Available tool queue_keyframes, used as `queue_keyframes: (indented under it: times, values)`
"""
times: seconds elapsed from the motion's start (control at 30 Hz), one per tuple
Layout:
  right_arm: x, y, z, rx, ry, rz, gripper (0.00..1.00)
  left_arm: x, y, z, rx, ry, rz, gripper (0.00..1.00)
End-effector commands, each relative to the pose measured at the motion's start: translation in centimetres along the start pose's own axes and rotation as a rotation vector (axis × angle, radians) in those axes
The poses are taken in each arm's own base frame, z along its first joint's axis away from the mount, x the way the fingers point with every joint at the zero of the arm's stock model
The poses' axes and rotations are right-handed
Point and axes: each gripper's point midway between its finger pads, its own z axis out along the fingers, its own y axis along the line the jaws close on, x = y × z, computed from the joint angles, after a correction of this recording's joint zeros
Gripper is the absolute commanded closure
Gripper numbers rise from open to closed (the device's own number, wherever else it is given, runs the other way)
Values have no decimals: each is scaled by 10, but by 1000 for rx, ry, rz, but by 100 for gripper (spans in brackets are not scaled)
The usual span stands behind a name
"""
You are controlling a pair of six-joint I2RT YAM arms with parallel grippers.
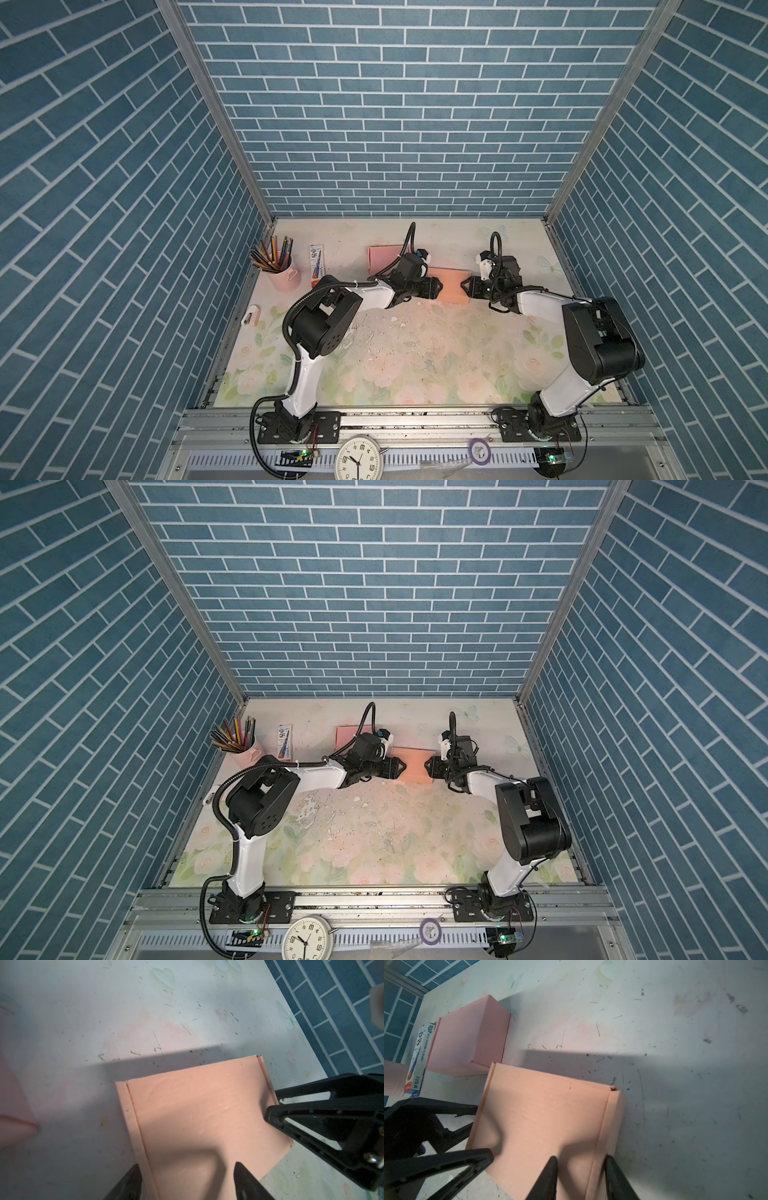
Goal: Fold the paper box
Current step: 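Slide the peach box with both grippers toward the pink box, then press both grippers against the peach box's near side, aligning it beside the pink box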
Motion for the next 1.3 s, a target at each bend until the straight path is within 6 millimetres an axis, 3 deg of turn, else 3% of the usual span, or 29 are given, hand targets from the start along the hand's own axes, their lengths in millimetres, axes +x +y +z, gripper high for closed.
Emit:
queue_keyframes:
  times: [0.0,0.57,1.0,1.27]
  values:
    - [-3,34,6,-152,29,-52,62,-17,-43,9,151,-25,81,30]
    - [-40,4,26,-121,11,-36,62,-44,-41,40,150,-65,94,30]
    - [-66,-10,40,-128,-4,-21,61,-68,-35,60,133,-94,104,30]
    - [-77,-16,52,-116,2,-26,61,-72,-29,71,111,-98,105,30]
